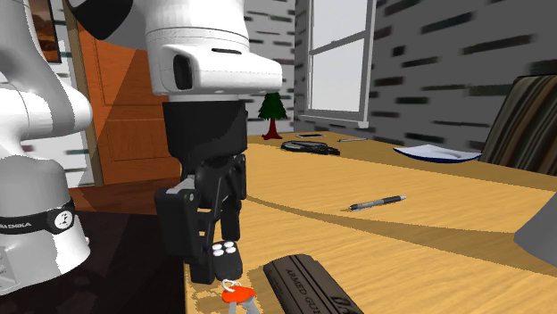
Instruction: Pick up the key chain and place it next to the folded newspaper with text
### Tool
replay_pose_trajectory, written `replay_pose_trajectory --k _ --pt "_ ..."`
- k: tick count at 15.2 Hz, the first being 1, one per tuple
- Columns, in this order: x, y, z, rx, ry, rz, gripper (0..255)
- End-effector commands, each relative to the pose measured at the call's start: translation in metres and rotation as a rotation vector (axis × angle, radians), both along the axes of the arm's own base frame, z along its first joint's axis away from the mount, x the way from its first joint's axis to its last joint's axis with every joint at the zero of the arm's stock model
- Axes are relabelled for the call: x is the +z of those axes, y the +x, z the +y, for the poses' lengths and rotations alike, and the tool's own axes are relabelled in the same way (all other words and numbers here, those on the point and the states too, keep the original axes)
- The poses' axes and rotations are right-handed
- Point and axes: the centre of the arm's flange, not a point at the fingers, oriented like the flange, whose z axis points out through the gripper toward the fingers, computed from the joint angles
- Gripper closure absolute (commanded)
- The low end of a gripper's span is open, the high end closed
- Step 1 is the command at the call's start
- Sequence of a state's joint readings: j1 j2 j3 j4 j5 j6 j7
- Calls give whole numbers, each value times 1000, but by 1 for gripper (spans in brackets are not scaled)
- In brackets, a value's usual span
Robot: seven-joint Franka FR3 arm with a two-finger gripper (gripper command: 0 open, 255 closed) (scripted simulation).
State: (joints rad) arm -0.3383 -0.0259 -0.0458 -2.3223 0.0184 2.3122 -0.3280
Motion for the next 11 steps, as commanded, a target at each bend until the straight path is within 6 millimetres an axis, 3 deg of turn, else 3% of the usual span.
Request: replay_pose_trajectory --k 1,3,4,9,11 --pt "0 0 0 0 0 0 255" --pt "0 0 0 0 0 0 255" --pt "0 0 0 0 0 0 0" --pt "0 0 0 0 0 0 0" --pt "26 -1 0 0 0 0 0"
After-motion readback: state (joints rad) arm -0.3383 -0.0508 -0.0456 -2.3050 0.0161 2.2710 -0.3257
